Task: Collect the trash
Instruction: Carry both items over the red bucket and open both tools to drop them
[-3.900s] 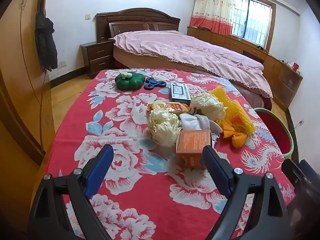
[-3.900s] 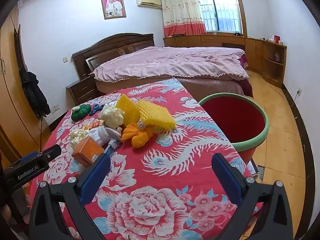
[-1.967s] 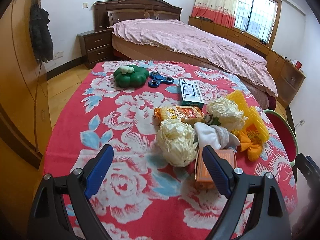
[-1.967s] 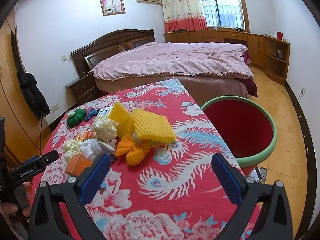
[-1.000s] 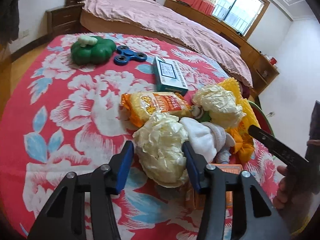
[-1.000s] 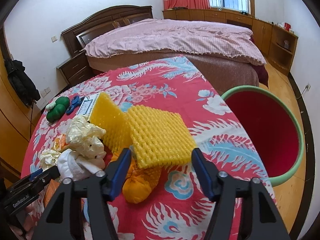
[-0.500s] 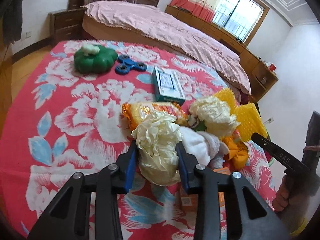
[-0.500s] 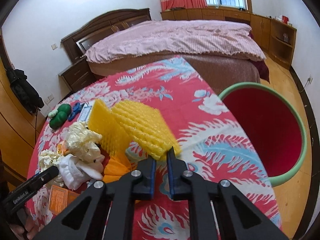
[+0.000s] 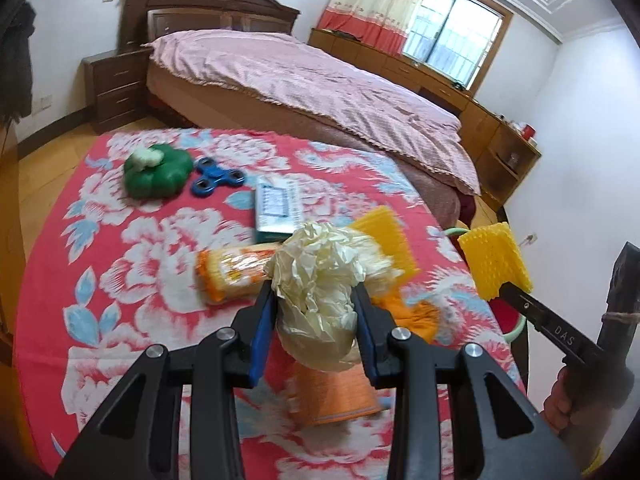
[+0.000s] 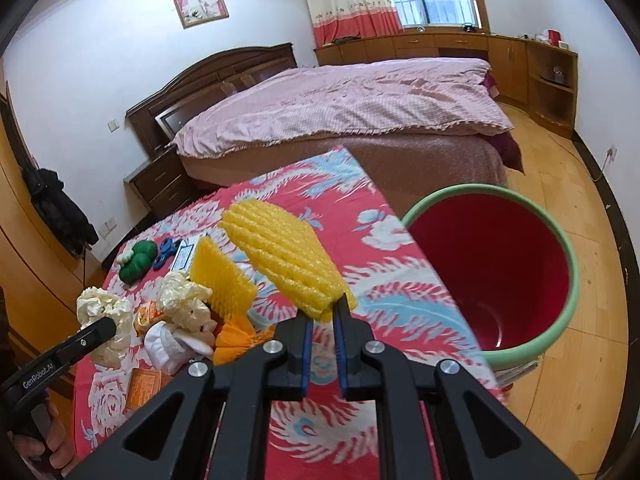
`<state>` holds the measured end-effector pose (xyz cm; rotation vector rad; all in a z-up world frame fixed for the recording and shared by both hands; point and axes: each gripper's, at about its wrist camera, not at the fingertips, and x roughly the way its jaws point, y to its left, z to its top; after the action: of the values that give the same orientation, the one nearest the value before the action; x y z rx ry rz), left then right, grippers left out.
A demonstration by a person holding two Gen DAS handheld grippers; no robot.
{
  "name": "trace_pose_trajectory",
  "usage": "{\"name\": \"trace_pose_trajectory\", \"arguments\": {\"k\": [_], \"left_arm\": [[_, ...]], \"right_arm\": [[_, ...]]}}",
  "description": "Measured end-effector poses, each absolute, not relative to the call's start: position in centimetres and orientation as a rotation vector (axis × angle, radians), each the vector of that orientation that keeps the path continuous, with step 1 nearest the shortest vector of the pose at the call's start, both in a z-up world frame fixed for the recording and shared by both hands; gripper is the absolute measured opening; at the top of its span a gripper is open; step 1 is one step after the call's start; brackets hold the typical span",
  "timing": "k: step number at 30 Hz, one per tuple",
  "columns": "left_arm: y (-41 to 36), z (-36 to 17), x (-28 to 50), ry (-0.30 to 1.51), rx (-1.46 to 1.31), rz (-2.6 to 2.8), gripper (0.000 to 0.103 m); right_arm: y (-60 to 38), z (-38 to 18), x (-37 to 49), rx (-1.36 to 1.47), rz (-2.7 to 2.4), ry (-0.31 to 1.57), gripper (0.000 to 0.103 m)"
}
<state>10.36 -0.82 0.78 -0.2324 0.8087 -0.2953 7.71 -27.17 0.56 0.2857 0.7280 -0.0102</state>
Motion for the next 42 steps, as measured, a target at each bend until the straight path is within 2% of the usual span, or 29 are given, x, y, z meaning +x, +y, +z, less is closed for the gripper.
{"name": "trace_pose_trajectory", "arguments": {"k": [13,31,33,35,42], "left_arm": [[-10.5,2.8,11.8,0.825,-0.152,-0.436,0.037],[-23.2,0.1,15.5,0.908,-0.019,-0.567,0.037],[-23.9,-0.1,15.8,0.915,-0.014,-0.575,0.037],[-24.8,-0.5,16.1,0.923,-0.01,-0.586,0.037],[-27.0,-1.4,16.9,0.945,0.012,-0.62,0.038]], "right_arm": [[-33.9,0.3,6.0,0.369,-0.101,0.717,0.012],[-42.3,-3.9,7.0,0.467,-0.182,0.772,0.014],[-42.7,-4.2,7.0,0.466,-0.186,0.774,0.02],[-43.0,-4.4,7.0,0.473,-0.183,0.77,0.033],[-43.8,-4.5,6.4,0.473,-0.201,0.743,0.043]]}}
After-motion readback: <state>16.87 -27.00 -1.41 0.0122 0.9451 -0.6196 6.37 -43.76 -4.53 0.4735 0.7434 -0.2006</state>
